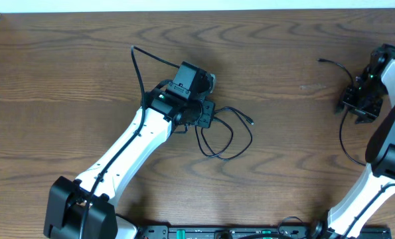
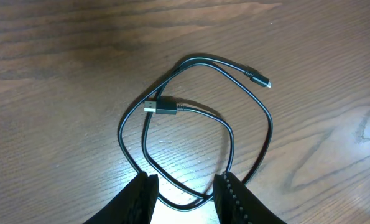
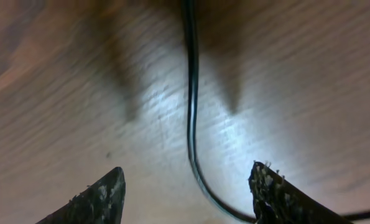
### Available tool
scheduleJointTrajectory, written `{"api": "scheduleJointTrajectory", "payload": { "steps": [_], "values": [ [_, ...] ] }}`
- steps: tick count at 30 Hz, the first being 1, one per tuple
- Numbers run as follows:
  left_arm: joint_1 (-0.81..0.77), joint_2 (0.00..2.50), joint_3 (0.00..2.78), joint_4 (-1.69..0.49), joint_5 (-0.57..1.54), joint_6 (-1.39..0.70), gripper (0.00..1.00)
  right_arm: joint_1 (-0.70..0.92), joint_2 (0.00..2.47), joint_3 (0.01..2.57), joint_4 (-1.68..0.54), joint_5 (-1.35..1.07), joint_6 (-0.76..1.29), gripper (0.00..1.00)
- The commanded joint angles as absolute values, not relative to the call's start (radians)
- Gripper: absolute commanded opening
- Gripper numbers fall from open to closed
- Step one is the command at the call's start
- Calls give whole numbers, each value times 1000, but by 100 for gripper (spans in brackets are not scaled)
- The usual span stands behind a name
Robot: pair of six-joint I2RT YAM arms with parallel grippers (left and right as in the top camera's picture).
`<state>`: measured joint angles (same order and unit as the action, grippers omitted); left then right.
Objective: Untangle cables
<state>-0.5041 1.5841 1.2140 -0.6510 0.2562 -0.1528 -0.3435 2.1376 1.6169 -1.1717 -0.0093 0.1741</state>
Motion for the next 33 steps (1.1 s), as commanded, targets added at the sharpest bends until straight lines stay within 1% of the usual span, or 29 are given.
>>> {"api": "scheduleJointTrajectory", "payload": {
  "steps": [1,7,13,19,20,22,24,26,28,29,33],
  "values": [
    [-501,1590,1212,-655,250,-147,35,-339,2153,1622,-1151,26,229,59],
    [-501,1590,1212,-655,250,-147,35,-339,2154,1619,-1126,35,231,59],
    [-501,1590,1212,-655,250,-147,35,-339,2154,1559,-1071,35,231,60],
    [-501,1590,1212,-655,250,-147,35,-339,2154,1483,-1005,35,231,56],
    [-501,1590,1212,-655,250,-148,35,-339,2154,1476,-1000,35,231,53],
    [-501,1590,1212,-655,250,-148,35,-339,2154,1470,-1001,35,231,38],
    [-501,1590,1212,-655,250,-147,35,-339,2153,1470,-1003,32,231,20],
    [-501,1590,1212,-655,250,-147,35,-339,2152,1472,-1006,21,231,9],
    [-501,1590,1212,-656,250,-147,35,-339,2151,1478,-1014,16,231,2],
    [-501,1590,1212,-656,250,-147,35,-339,2151,1482,-1019,16,231,1],
    [-501,1590,1212,-656,250,-148,35,-340,2146,1536,-1078,16,226,1]
  ]
}}
